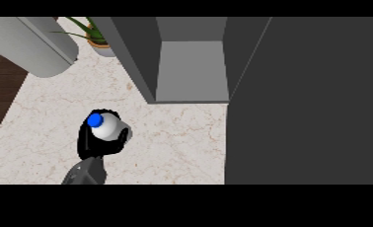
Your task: Pick up the bottled water, place it into the cabinet and close the cabinet
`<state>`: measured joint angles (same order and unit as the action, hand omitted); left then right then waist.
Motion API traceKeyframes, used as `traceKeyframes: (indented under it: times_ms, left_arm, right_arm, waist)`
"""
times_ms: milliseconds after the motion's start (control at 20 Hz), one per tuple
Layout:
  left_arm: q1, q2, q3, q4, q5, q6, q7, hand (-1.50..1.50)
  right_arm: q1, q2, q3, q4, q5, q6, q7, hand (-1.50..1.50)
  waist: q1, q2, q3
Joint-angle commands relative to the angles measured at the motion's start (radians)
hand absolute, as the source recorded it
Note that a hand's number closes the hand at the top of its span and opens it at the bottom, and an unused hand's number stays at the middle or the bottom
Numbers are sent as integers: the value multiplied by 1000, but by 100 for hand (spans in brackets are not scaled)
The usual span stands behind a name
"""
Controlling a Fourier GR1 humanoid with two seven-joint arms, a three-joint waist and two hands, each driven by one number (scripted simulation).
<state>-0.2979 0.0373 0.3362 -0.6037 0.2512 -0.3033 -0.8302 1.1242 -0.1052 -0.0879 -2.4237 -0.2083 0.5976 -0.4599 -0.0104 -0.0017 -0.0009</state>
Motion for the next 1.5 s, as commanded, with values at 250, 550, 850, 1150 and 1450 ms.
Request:
traceKeyframes:
  times_ms: [250,550,850,1150,1450]
  left_arm:
    - [56,-37,-195,-232,70,56,48,150]
    - [113,-37,-409,-484,127,183,187,150]
    - [168,-37,-659,-781,187,409,304,150]
    - [104,-37,-857,-972,151,671,480,150]
    - [-111,-37,-949,-987,127,978,611,150]
  right_arm:
    - [12,-44,-99,-127,-138,2,45,-150]
    - [15,-5,-46,-134,-88,-12,58,-150]
    - [-53,-18,-57,-94,-81,-36,74,-150]
    - [-74,-22,-50,-75,-87,-22,79,-150]
    - [-74,-17,-60,-83,-111,-16,81,-150]
  waist:
    - [12,-5,1]
    - [13,-6,1]
    - [23,-5,1]
    - [12,-2,1]
    - [-10,-1,1]
